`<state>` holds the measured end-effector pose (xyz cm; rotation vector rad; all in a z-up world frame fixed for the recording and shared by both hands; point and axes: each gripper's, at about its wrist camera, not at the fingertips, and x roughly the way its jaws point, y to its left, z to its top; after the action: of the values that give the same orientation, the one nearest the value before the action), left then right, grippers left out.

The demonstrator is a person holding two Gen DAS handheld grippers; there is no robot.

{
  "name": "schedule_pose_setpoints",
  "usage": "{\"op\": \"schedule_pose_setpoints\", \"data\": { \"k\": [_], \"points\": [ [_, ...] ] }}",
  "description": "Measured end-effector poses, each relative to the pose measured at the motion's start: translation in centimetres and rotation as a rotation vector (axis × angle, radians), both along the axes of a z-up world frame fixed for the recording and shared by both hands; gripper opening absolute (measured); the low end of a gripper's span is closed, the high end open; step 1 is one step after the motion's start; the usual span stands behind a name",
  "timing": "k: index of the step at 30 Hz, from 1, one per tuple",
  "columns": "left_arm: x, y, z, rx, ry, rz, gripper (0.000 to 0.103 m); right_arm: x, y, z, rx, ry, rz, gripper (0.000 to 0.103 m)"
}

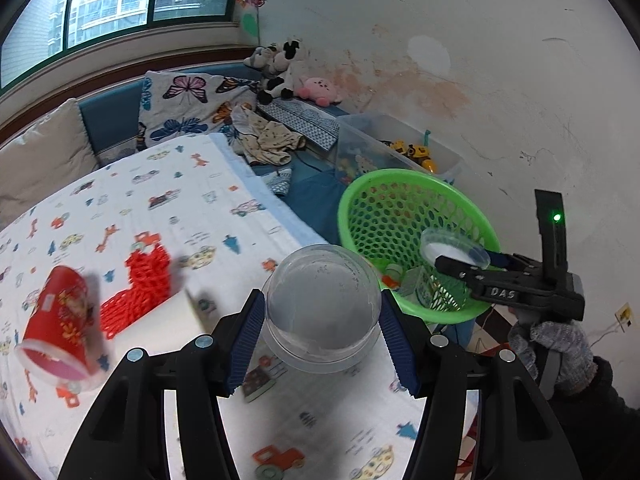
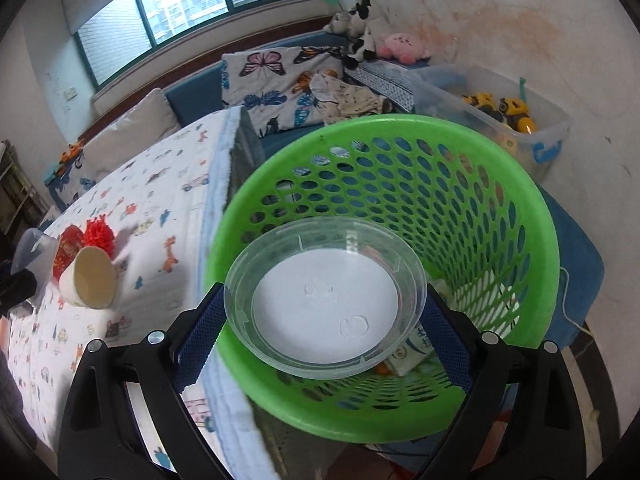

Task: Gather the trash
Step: 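Release the clear lid with the right tool while the left tool releases the clear cup into the basket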

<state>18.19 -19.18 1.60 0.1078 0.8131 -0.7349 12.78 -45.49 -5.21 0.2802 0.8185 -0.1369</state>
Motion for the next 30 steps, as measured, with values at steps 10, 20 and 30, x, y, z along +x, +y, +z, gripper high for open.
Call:
{"op": "schedule_pose_setpoints", "data": {
  "k": [10, 20, 30],
  "points": [
    [0.9, -3.5, 0.3, 0.006, 0.004, -0.037, 0.056, -0.2, -1.5, -0.4, 0.028, -0.003, -0.021, 0.095],
    [1.4, -8.9, 0.4, 0.029, -0.001, -0.107, 0.056, -2.5, -2.5, 1.3, 0.021, -0.06, -0.051, 0.095],
    [1.8, -15.4, -1.9, 0.08, 0.049, -0.16, 0.056, -5.6, -4.0, 2.5, 0.022, -0.102, -0.084, 0.095]
  ]
}}
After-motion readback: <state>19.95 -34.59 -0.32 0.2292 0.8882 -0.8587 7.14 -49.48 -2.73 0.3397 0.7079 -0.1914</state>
